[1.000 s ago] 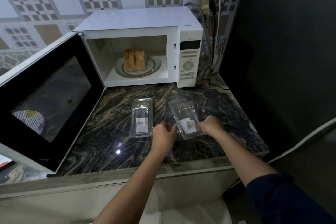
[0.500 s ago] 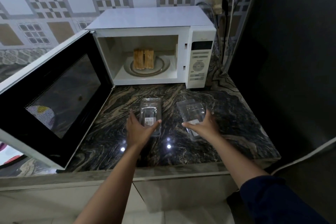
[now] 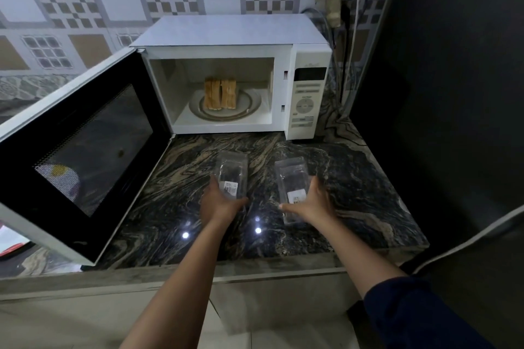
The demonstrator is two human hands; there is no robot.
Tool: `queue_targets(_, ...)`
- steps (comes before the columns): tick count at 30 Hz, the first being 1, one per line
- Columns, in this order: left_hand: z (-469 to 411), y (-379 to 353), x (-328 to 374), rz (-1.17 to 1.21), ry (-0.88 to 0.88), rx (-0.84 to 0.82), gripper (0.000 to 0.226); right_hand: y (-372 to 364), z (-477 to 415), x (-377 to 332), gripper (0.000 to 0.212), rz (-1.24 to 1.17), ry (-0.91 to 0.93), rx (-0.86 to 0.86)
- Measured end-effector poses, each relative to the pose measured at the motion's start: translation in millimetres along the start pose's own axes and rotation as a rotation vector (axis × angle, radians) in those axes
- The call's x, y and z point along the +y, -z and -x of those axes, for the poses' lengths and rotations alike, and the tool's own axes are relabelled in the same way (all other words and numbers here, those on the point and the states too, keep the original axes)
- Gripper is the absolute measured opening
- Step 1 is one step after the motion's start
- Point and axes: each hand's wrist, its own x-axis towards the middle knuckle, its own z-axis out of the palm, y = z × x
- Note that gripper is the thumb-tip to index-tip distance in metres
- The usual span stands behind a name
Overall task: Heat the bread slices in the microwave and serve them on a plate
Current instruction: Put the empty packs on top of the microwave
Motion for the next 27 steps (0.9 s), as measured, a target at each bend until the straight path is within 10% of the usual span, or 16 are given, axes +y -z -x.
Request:
queue_targets(17,9.1,6.3,5.0,-0.049,-0.008,-0.087,0.087,2.7,12.1,-3.8,0.110,-0.002,0.105,-0.077)
queue_targets(27,10.2,4.4,-6.2,0.230,-0.124,-0.192,0.127,0.6,13.6,-3.6,0.109,-0.061,0.127,-0.117)
